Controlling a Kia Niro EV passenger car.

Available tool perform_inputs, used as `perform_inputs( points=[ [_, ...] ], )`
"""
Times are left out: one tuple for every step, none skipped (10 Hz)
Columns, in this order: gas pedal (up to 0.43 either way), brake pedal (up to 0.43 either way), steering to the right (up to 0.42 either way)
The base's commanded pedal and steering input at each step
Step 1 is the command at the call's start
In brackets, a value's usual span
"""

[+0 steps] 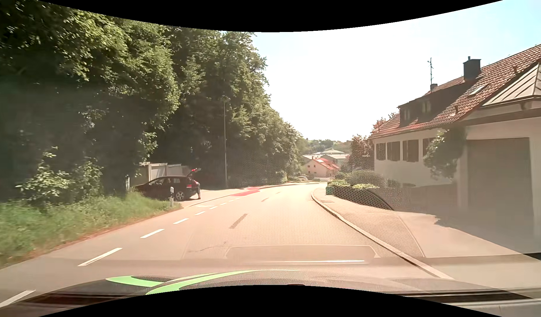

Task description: Follow the waypoints while adhering to traffic rules and regulations

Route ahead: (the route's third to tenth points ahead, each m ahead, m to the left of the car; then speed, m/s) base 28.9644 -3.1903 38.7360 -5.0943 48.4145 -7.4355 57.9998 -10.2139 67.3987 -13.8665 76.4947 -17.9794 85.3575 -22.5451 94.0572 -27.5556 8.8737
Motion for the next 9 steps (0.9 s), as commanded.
perform_inputs(
  points=[
    [0.0, 0.134, 0.02],
    [0.0, 0.146, 0.02],
    [0.0, 0.14, 0.02],
    [0.0, 0.14, 0.02],
    [0.0, 0.14, 0.02],
    [0.0, 0.14, 0.02],
    [0.0, 0.14, 0.02],
    [0.0, 0.14, 0.02],
    [0.0, 0.14, 0.02]
  ],
)
